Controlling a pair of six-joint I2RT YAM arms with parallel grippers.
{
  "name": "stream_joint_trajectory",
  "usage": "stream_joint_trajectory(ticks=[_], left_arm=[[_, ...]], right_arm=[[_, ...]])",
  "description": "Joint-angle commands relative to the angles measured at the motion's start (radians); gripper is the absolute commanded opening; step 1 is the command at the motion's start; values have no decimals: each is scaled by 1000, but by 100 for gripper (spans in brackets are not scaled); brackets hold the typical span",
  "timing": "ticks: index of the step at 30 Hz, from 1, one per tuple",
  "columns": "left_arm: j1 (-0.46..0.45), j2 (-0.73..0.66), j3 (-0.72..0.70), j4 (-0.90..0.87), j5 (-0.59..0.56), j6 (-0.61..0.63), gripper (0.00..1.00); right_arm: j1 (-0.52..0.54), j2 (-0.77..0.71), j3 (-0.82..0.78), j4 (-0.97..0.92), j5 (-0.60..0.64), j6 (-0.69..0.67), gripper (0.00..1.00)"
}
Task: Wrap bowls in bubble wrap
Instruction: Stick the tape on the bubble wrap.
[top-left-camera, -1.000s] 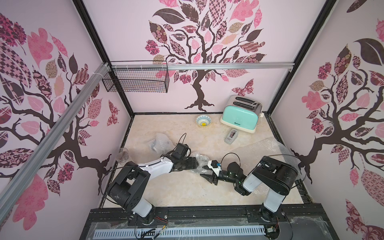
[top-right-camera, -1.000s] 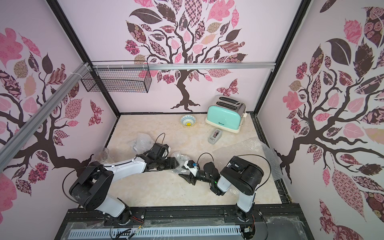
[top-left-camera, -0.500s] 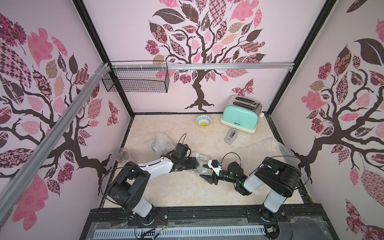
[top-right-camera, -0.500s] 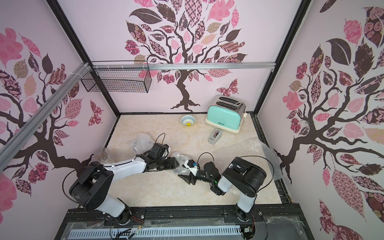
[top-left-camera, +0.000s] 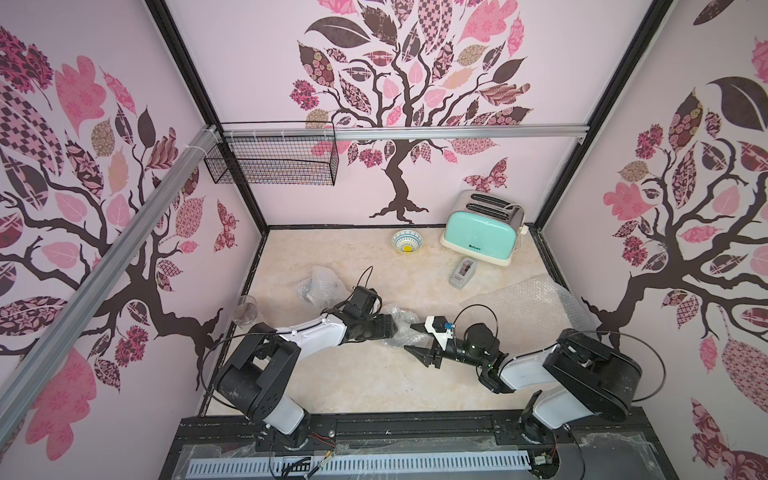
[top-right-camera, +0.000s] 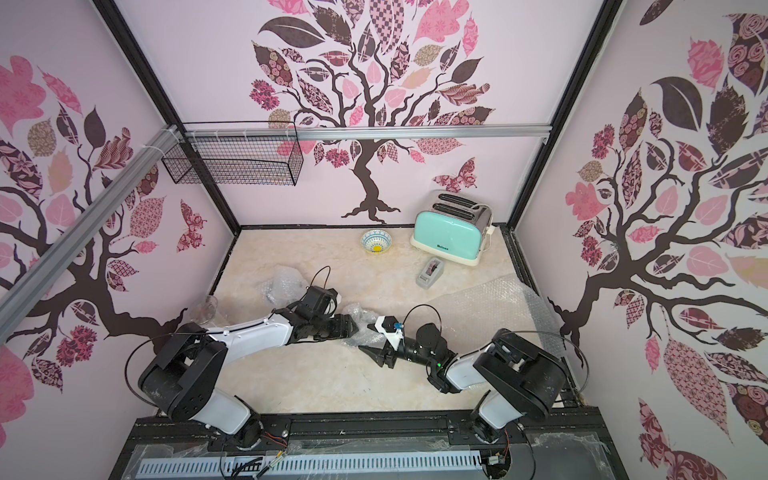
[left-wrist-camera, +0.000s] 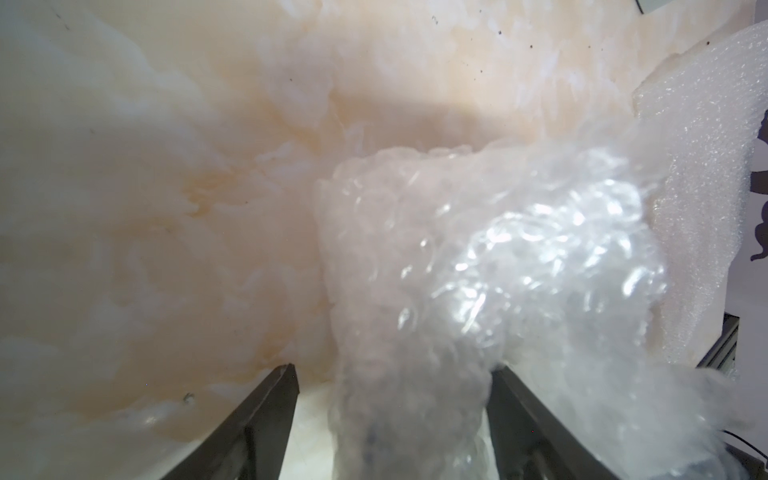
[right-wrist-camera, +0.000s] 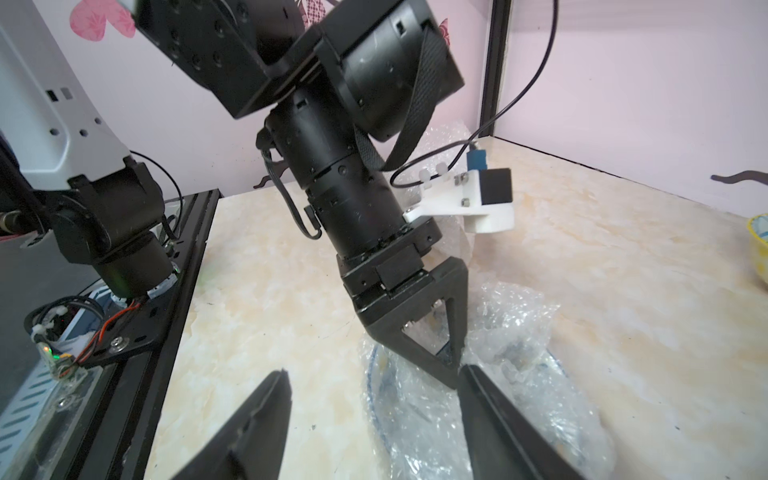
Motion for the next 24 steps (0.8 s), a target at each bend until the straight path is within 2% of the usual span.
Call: stream_joint_trajectory(ticks=[1,4,6,10,11,16,24], left_arm=[[-8,7,3,-32,-9,22,76],[-9,4,3,-35,-14,22,76],[-8,5,5,-35,-13,22,76],[-8,6,5,-35,-13,21,76],[-8,6,5,-35,-12,22,76],[-8,5,6,-35,-14,21,76],[-8,1,3,-36,-16,22,76]], right_arm=[[2,-105,64,-205,90,40,67],[-1,-168,141,-406,117,73,59],[-3,-197,159,-476,102,90,47],[-3,-237,178,-605,67,131,4],[-3,-233,191,-650,43,132,0],[-3,-166,224,-737,-104,129,0],[-3,-31,316,-789,-110,135,0]])
